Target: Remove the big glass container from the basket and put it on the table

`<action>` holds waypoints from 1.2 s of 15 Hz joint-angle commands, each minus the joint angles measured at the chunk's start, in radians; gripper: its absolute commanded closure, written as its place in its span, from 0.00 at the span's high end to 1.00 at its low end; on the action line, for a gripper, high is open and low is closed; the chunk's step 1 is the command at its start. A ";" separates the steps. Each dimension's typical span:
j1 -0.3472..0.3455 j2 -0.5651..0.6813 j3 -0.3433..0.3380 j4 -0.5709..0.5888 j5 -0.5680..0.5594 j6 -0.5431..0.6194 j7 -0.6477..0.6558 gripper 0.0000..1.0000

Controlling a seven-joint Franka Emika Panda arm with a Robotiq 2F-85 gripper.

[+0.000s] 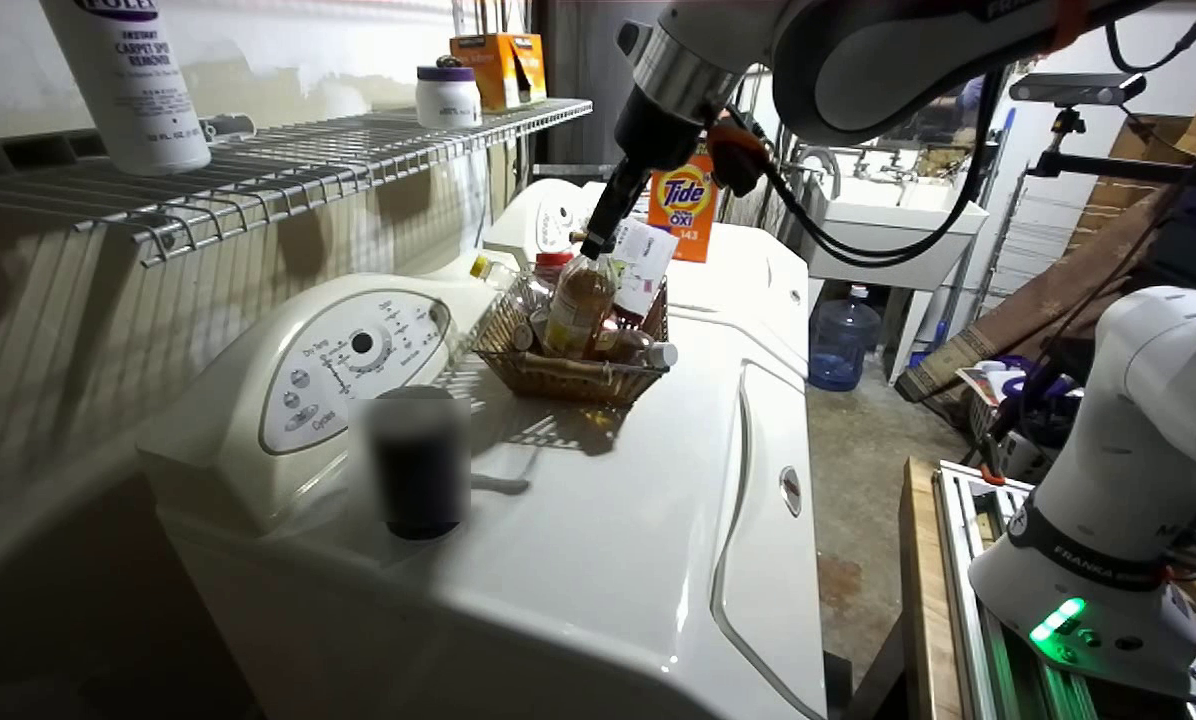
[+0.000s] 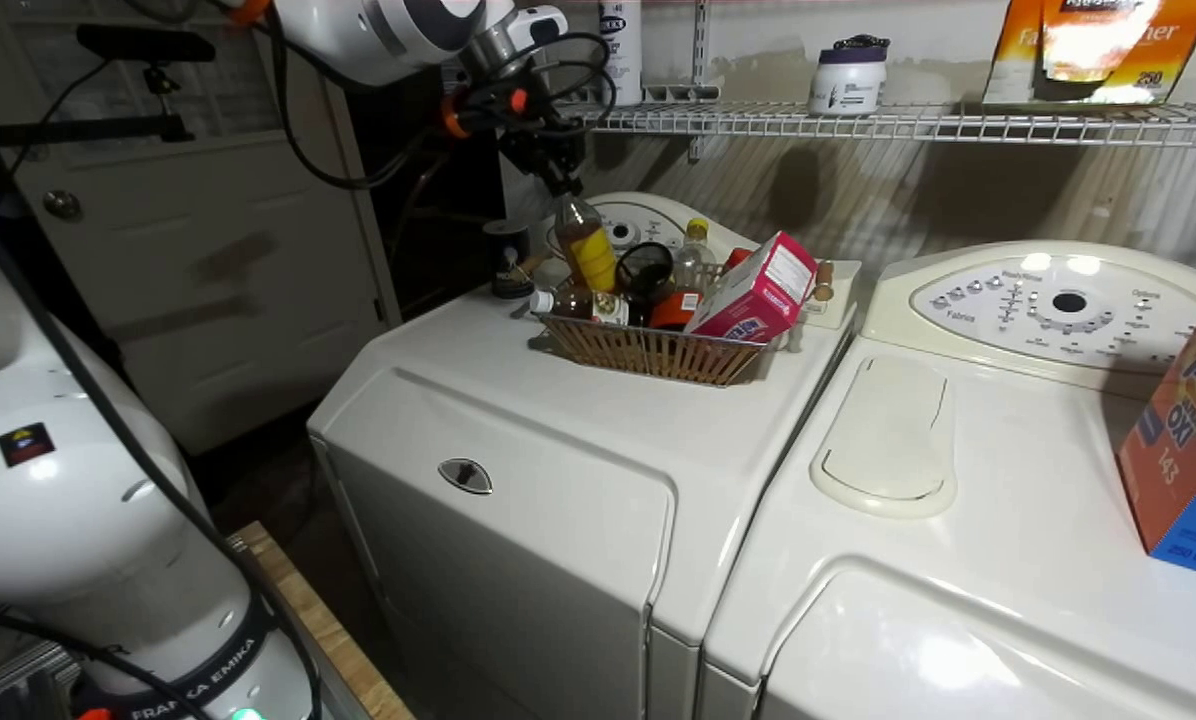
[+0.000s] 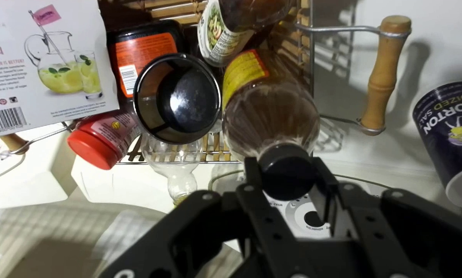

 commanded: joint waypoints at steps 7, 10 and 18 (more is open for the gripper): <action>-0.002 -0.039 -0.008 0.042 -0.030 -0.007 -0.015 0.11; 0.002 -0.058 -0.004 0.042 -0.028 -0.012 -0.018 0.12; 0.008 -0.112 0.005 0.044 -0.022 -0.016 -0.032 0.11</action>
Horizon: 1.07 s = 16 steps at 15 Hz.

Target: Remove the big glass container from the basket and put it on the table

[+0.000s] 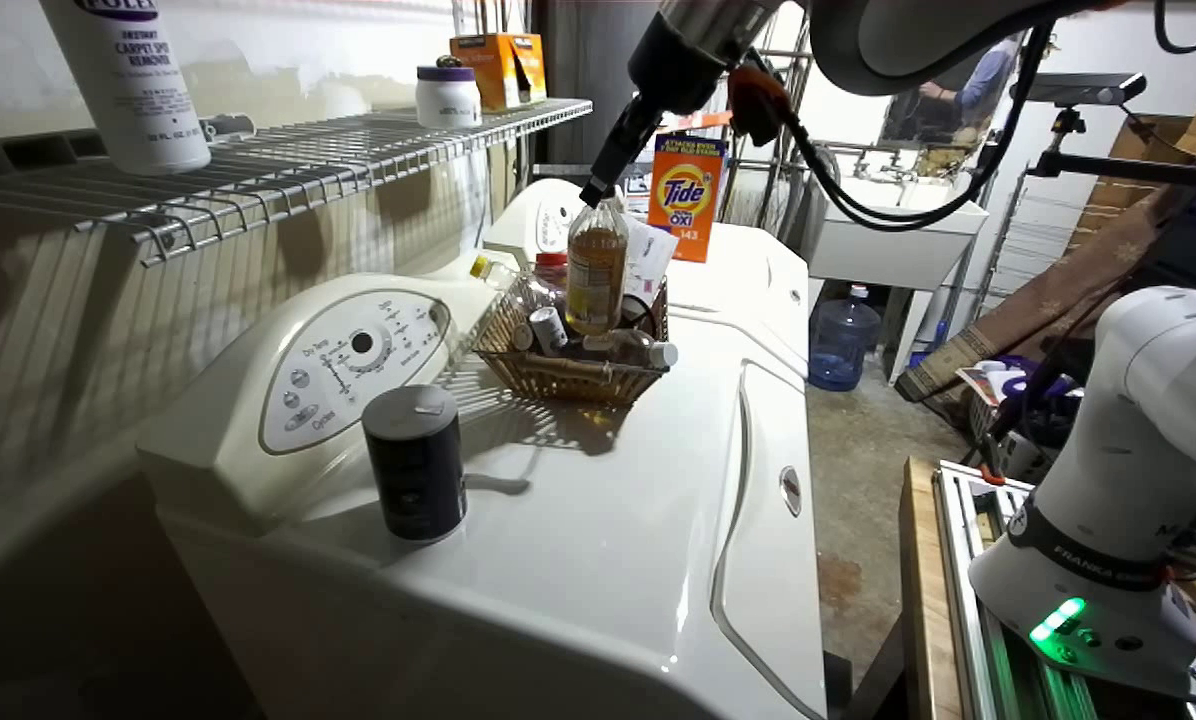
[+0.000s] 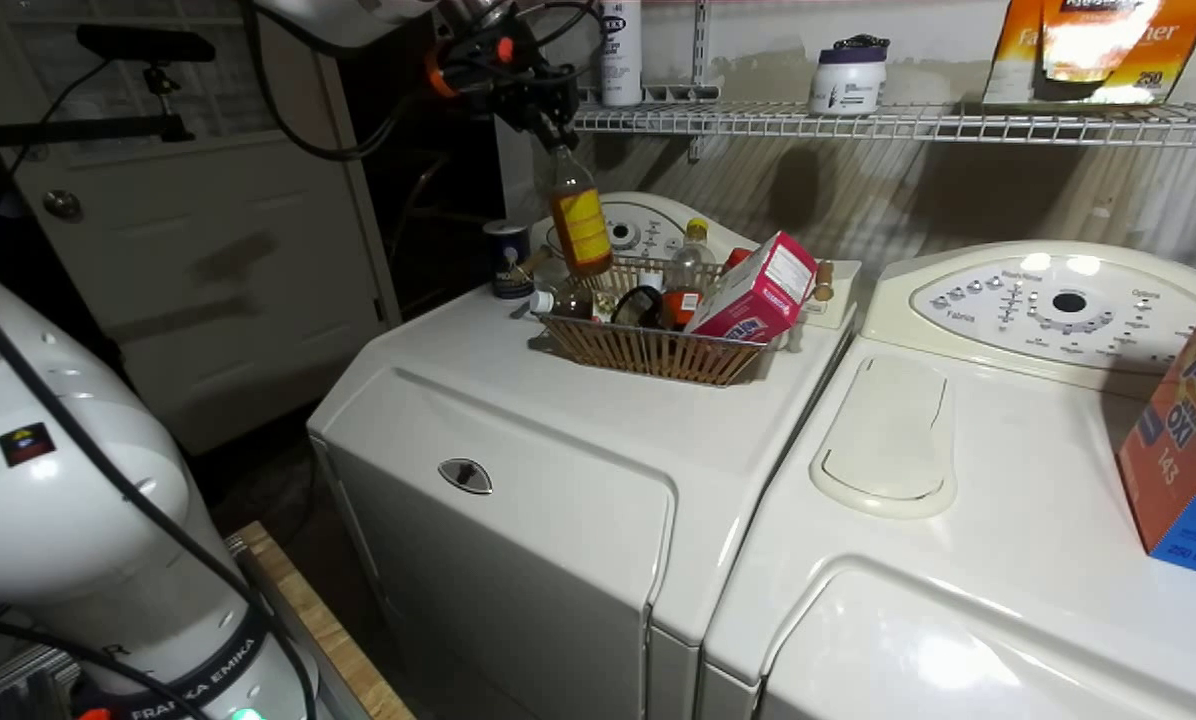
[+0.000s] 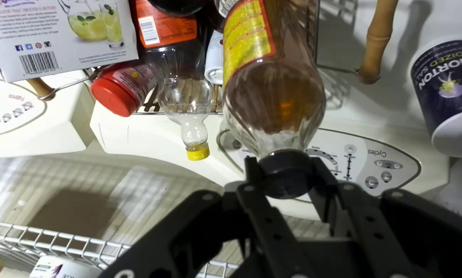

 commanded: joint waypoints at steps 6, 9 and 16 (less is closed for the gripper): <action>0.026 -0.077 0.017 0.010 0.008 -0.074 -0.033 0.12; 0.050 -0.112 0.032 0.000 0.012 -0.134 -0.044 0.11; 0.145 -0.199 0.035 -0.014 0.078 -0.240 -0.144 0.12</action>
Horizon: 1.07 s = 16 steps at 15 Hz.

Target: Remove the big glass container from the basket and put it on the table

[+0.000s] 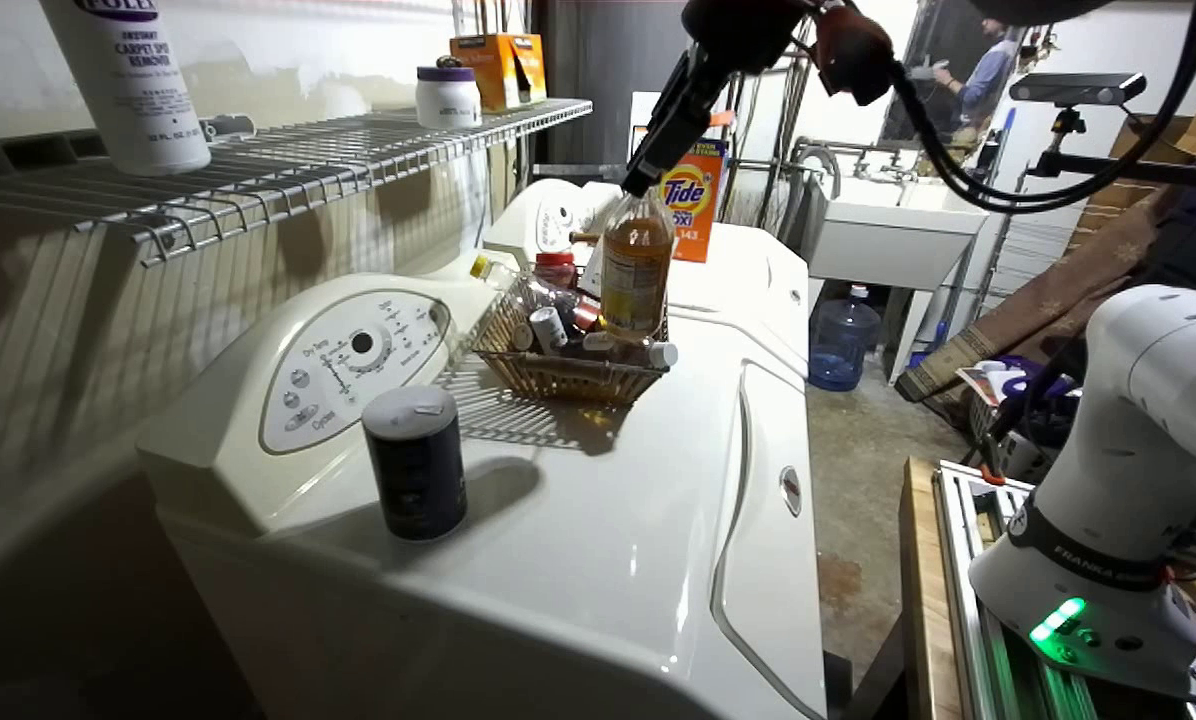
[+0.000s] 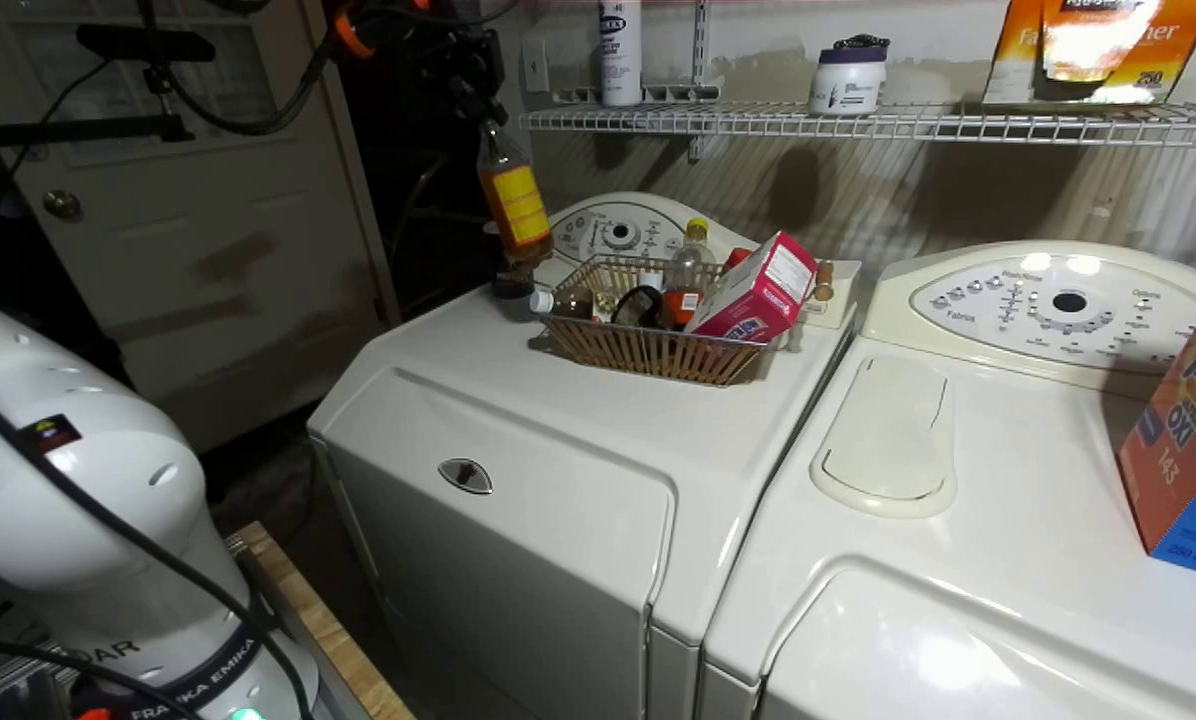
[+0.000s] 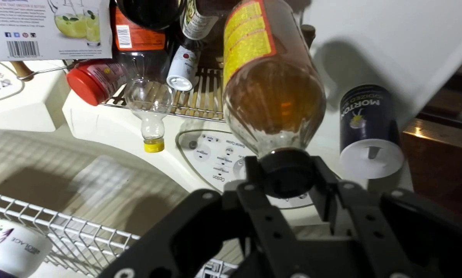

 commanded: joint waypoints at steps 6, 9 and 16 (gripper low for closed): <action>0.165 -0.081 -0.070 -0.001 0.223 -0.128 -0.382 0.12; 0.203 -0.071 -0.106 0.002 0.285 -0.148 -0.515 0.11; 0.206 -0.049 -0.144 -0.026 0.358 -0.123 -0.675 0.35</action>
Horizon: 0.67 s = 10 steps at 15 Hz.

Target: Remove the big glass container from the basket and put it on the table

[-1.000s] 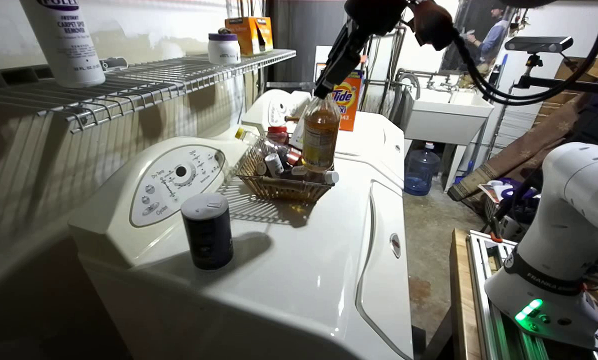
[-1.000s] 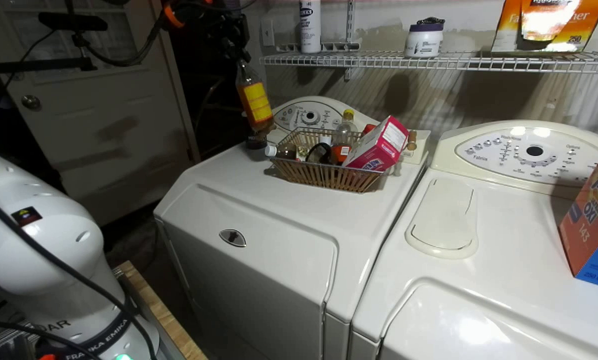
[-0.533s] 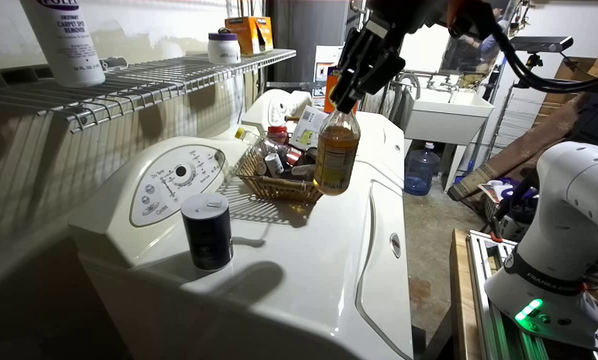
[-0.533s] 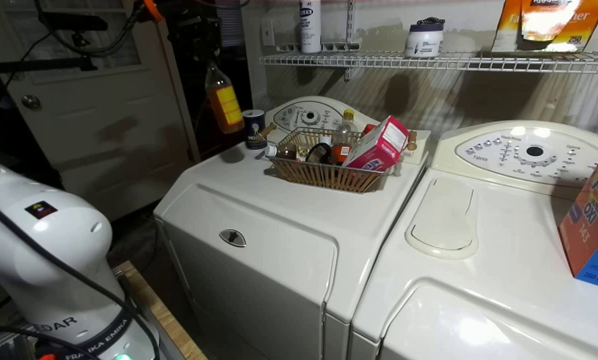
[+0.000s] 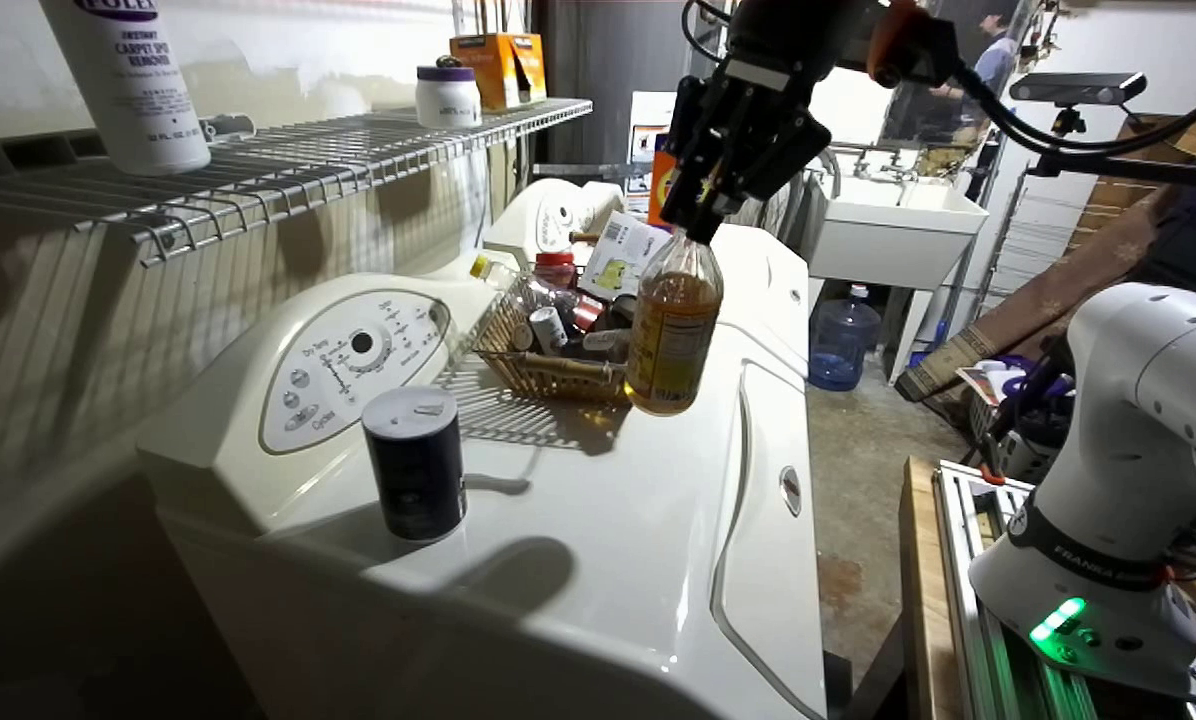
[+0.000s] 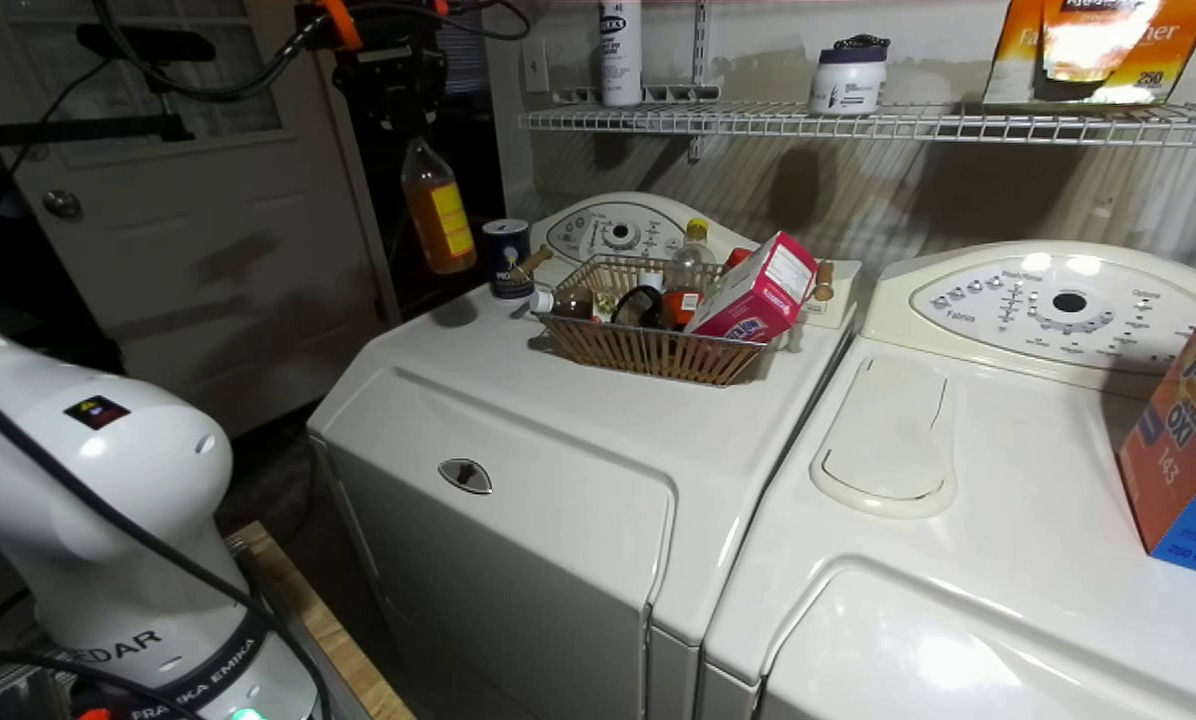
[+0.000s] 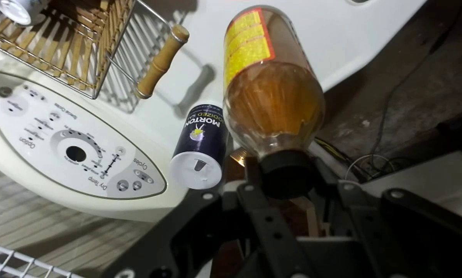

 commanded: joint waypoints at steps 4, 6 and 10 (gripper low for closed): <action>-0.008 0.001 0.000 -0.006 0.021 0.004 -0.036 0.35; -0.007 0.001 0.000 -0.006 0.022 0.004 -0.036 0.35; 0.003 0.011 -0.005 -0.007 0.037 0.015 -0.056 0.10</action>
